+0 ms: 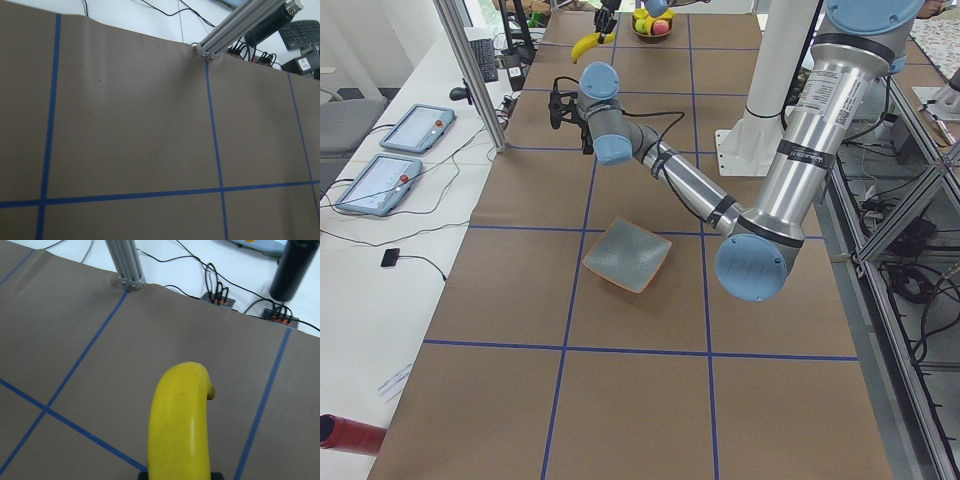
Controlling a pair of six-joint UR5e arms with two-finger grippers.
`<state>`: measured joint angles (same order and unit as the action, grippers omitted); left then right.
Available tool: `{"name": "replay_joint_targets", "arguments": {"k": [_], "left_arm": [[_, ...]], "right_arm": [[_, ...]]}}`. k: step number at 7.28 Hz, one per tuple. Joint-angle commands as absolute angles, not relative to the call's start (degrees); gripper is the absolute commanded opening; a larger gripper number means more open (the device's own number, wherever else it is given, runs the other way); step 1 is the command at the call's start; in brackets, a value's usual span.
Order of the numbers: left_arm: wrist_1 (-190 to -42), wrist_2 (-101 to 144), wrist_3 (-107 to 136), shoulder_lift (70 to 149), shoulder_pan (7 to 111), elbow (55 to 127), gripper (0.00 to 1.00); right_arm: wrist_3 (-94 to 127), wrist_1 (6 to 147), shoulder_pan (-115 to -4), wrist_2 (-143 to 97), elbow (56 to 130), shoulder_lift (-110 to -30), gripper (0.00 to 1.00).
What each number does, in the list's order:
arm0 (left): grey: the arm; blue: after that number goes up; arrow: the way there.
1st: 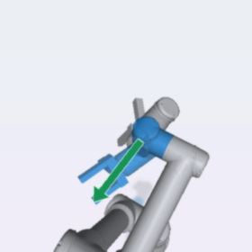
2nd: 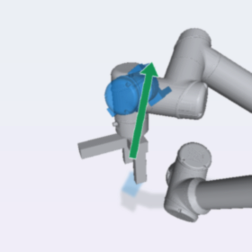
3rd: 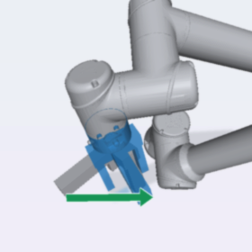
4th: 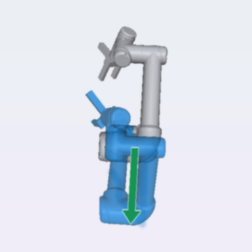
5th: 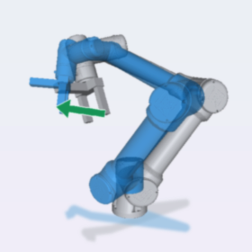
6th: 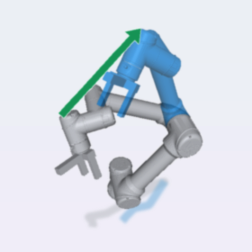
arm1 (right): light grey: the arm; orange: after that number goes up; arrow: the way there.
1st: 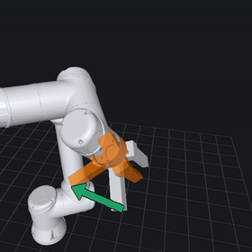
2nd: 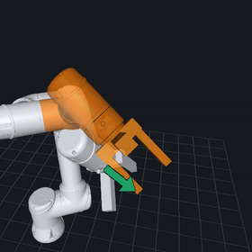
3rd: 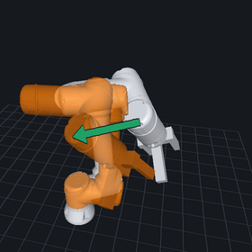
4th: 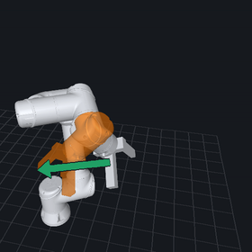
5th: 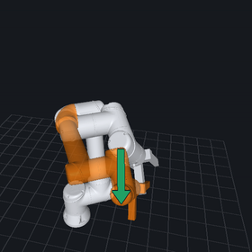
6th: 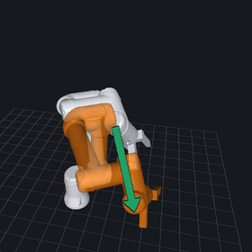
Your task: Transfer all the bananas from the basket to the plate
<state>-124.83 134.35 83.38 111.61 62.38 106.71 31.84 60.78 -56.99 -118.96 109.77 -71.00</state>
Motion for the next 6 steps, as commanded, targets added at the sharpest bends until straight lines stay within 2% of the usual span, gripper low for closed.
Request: {"name": "replay_joint_targets", "arguments": {"k": [1,4,6], "left_arm": [[-124.8,132.72,97.75,115.12,58.03,106.35,1.0],[-125.07,132.54,115.8,117.07,55.64,107.22,1.0],[-125.16,129.41,118.65,117.16,50.92,107.84,1.0]], "right_arm": [[31.21,60.12,-47.34,-105.72,114.32,-70.32,0.0],[25.0,60.64,-34.4,-93.98,113.82,-64.27,0.0],[16.72,61.95,-32.18,-93.52,112.07,-60.14,0.0]]}}
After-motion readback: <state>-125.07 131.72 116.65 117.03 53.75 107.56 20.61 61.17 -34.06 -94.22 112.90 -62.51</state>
